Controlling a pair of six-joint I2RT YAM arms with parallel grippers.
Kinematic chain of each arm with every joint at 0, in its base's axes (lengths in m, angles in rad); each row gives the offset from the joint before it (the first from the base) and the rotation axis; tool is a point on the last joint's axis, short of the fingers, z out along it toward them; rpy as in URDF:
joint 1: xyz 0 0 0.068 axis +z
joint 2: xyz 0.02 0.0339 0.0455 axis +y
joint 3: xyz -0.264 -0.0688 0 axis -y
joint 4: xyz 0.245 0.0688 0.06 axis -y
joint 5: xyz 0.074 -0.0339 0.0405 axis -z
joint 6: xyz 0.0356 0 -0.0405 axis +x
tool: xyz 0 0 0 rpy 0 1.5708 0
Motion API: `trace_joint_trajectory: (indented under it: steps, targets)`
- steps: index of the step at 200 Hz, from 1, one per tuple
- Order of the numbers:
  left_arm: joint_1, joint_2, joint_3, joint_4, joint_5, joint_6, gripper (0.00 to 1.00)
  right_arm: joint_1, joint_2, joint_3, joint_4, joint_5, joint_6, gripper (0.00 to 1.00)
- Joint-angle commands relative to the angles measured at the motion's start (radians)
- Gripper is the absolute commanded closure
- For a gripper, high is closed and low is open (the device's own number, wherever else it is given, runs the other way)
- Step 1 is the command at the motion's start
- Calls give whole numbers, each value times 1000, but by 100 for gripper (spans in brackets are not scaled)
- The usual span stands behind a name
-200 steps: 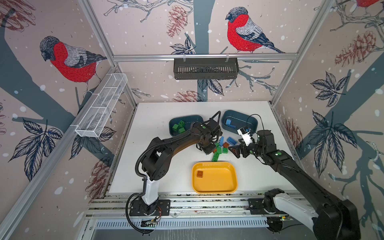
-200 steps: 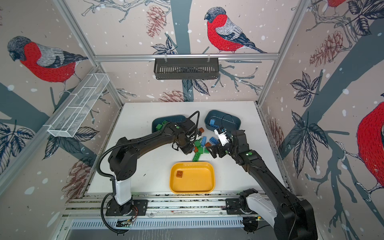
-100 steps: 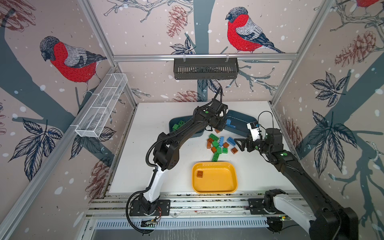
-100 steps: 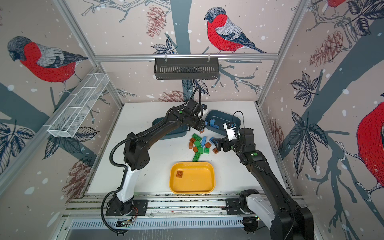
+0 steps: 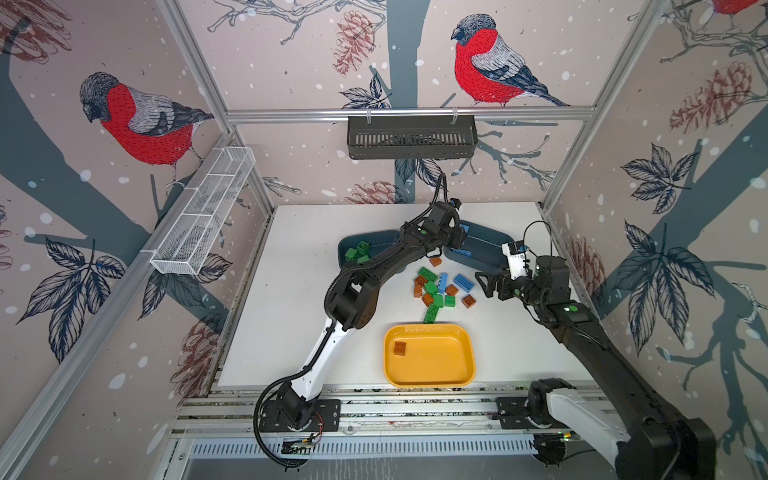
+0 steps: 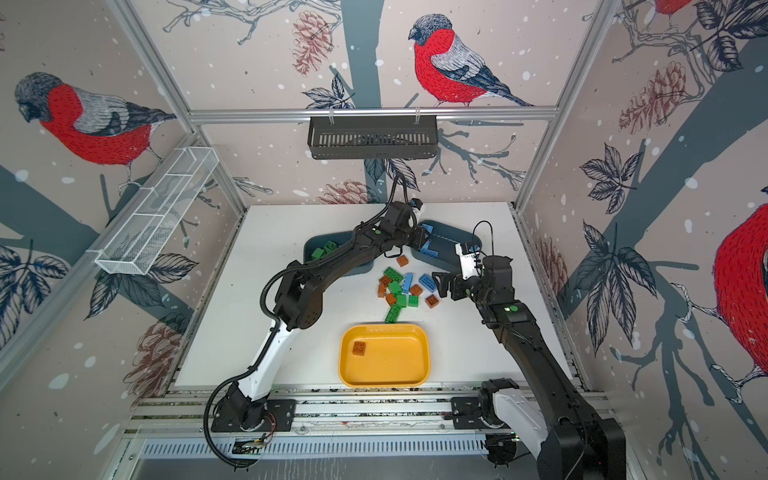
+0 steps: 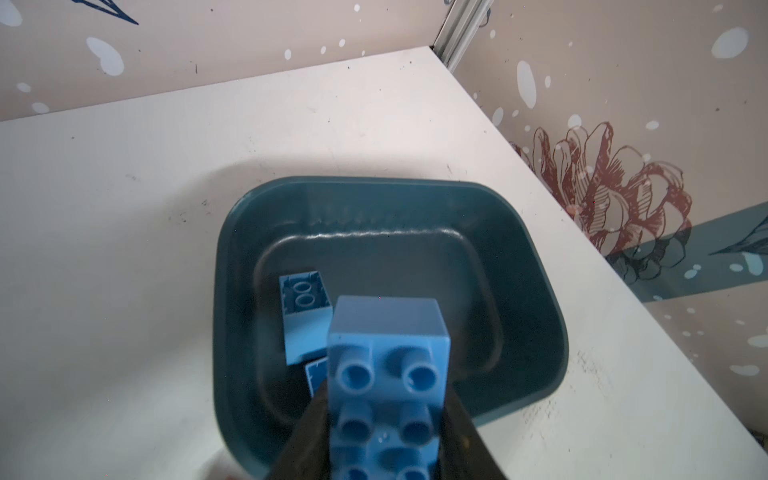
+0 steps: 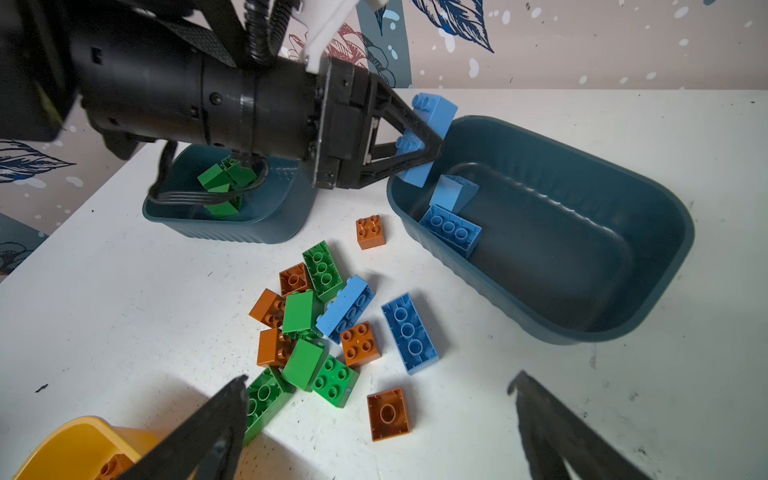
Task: Sort the legos into containers by color
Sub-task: 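Carry the blue brick with the left gripper and drop it into the blue-brick teal bin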
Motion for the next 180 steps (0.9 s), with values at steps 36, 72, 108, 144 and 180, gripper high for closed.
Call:
trace_joint_trajectory:
  steps: [36, 72, 108, 144, 180]
  targets:
    - [2, 125, 113, 139, 23, -66, 74, -10, 3, 4, 30, 12, -5, 1]
    - [0, 158, 132, 106, 51, -74, 72, -13, 13, 2, 28, 12, -12, 1]
    - [-1, 141, 129, 95, 54, -59, 51, -12, 27, 6, 29, 4, -16, 1]
    - [1, 88, 129, 59, 30, -27, 41, -13, 33, 7, 30, -1, -13, 1]
    - [3, 10, 121, -105, -5, 23, 39, -13, 26, 6, 22, -1, -13, 1]
